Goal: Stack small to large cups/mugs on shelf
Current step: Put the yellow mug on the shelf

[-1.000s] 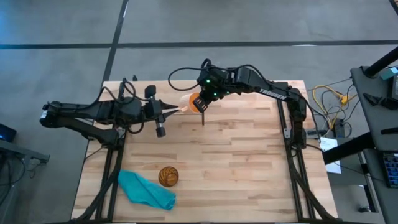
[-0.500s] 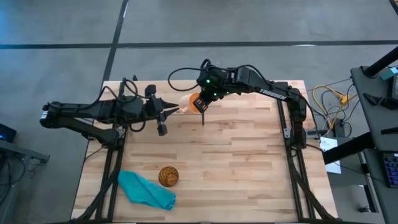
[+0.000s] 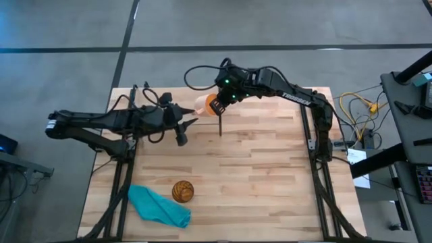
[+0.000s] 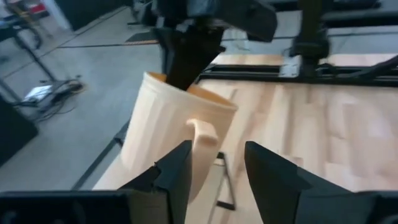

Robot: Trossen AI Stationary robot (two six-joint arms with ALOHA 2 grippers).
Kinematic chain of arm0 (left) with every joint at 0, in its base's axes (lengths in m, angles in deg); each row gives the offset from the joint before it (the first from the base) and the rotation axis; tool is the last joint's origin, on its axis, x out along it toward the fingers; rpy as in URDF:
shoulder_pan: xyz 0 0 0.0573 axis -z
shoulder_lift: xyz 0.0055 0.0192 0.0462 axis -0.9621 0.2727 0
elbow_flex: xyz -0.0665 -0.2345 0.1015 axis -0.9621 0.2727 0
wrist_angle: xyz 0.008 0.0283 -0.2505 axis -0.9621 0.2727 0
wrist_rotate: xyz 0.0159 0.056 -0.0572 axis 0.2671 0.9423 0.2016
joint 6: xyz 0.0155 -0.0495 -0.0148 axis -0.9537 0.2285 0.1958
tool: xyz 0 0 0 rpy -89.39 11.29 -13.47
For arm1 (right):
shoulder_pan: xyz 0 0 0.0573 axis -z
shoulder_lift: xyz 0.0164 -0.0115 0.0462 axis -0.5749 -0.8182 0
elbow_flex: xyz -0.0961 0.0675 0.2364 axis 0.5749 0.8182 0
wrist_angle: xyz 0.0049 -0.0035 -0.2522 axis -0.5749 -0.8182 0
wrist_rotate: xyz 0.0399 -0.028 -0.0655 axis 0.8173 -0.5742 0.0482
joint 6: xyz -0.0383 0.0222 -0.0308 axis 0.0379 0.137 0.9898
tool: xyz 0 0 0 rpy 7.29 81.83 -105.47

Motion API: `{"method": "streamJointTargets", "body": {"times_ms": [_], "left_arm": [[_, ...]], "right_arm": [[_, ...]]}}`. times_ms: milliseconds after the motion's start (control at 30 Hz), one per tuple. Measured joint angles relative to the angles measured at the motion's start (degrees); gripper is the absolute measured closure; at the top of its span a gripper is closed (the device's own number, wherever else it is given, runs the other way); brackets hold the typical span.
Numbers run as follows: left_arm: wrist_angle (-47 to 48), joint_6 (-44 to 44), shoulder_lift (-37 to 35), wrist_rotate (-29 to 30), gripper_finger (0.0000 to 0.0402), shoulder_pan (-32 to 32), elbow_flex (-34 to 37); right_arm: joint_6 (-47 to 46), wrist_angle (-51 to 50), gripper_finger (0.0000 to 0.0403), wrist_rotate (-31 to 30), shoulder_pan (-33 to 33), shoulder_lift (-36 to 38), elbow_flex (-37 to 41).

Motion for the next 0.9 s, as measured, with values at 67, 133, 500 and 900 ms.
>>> {"method": "streamJointTargets", "body": {"times_ms": [67, 133, 500, 900], "left_arm": [[0.07, -0.66, 0.39, 1.90, 0.0268, 0.00, 0.02], [0.12, -2.43, 0.52, 3.62, 0.0268, -0.02, 0.02], [-0.43, -2.91, 0.30, 6.08, 0.0268, -0.52, -0.12], [-0.35, -2.95, 0.61, 6.80, 0.0268, -1.03, -0.13]], "right_arm": [[0.02, 0.07, 0.0394, -0.01, 0.05, 0.00, 0.00], [0.64, 0.20, 0.0394, 0.05, 0.07, 0.00, 0.00], [1.51, 3.70, 0.0394, 2.95, 0.32, 0.02, 0.00], [2.16, 5.74, 0.0394, 5.54, 0.27, 0.02, 0.00]]}}
